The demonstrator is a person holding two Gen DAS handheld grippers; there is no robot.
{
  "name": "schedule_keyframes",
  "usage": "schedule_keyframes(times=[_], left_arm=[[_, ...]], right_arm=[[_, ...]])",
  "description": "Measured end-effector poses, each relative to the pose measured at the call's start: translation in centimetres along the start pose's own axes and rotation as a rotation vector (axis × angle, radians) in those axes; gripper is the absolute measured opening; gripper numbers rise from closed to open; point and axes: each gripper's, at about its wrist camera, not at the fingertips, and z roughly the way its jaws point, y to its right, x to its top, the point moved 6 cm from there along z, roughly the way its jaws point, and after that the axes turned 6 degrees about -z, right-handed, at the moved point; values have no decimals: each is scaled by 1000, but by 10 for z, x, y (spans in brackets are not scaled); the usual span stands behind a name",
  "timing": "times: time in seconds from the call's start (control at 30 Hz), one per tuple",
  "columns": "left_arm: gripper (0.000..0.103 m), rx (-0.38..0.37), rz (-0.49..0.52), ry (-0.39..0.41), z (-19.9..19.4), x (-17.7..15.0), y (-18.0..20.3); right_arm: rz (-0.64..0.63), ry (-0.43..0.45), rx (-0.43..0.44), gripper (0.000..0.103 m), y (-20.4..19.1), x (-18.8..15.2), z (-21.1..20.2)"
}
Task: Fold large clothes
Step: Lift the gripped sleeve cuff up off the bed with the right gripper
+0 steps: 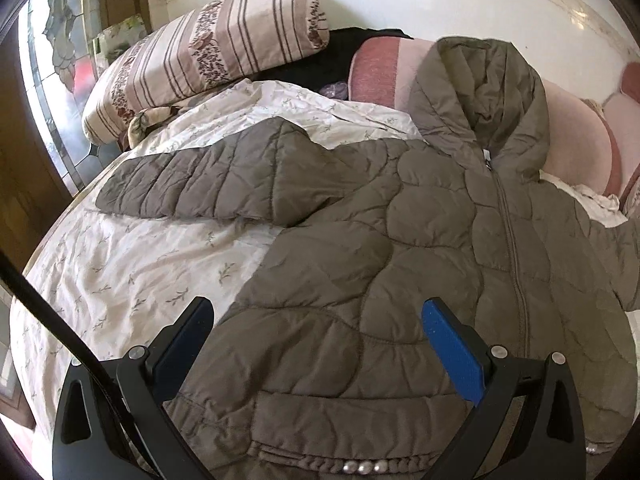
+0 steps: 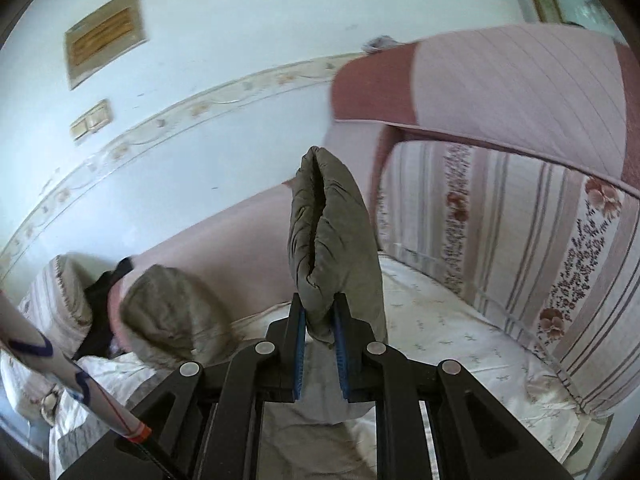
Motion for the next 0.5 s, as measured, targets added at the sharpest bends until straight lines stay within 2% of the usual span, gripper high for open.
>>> schedule_keyframes(times=[0.23, 0.5], left_arm=[[103, -6, -32, 3, -5, 4, -17], [103, -7, -51, 13, -10, 10, -33]], right_arm=[[-67, -4, 127, 14, -82, -13, -18], [-135, -76, 262, 14, -158, -50, 3]])
